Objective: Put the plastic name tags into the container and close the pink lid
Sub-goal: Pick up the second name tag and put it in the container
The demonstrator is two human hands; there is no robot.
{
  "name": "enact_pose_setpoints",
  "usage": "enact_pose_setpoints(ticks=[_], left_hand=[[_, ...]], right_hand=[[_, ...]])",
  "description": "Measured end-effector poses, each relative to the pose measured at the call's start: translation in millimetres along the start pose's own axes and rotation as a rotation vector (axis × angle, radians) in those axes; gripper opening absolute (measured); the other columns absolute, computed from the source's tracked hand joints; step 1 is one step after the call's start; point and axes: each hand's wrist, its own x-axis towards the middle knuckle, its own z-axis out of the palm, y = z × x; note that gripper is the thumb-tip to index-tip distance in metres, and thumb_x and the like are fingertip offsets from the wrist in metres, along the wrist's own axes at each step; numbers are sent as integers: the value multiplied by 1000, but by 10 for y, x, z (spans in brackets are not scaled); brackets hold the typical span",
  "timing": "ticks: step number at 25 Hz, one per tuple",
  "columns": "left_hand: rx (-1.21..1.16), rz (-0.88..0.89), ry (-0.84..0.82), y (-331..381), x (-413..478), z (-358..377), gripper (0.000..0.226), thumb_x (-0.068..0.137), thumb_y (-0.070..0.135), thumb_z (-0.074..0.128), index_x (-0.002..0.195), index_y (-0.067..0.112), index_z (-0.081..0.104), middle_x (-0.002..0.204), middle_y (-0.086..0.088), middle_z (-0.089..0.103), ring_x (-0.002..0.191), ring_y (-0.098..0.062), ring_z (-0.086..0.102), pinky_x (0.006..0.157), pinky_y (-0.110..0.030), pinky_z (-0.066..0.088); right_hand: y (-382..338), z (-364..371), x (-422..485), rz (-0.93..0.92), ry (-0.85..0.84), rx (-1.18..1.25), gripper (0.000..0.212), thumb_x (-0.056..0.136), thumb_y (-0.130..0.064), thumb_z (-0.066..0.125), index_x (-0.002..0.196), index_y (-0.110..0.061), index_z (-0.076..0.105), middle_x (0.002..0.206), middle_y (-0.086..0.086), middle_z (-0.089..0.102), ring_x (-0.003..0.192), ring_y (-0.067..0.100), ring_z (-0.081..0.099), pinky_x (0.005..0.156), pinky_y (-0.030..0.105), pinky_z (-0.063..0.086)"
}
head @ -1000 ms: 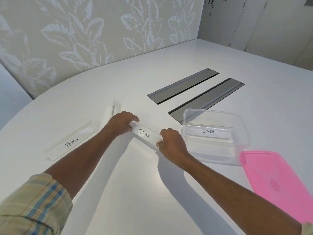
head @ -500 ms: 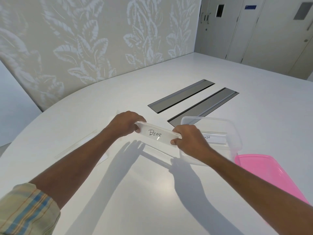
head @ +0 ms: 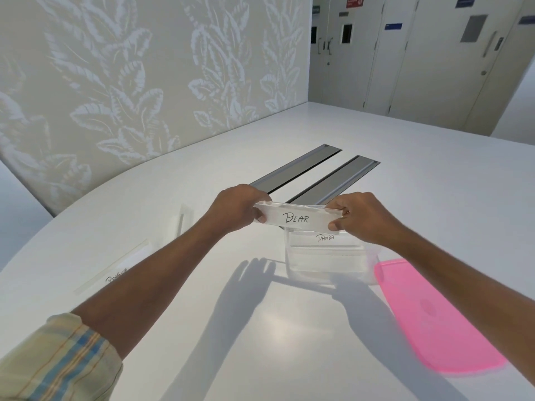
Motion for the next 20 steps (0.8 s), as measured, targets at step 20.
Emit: enact_pose_setpoints(ticks=[20], left_hand=[[86,-5,-108,545,780,943,39,84,39,82,122,31,77,111,1,74,124,-20,62,126,-42,24]], right_hand=[[1136,58,506,14,-124,-277,36,80,-21,85,115,-25,75,114,-6,77,112,23,65,101,40,40]])
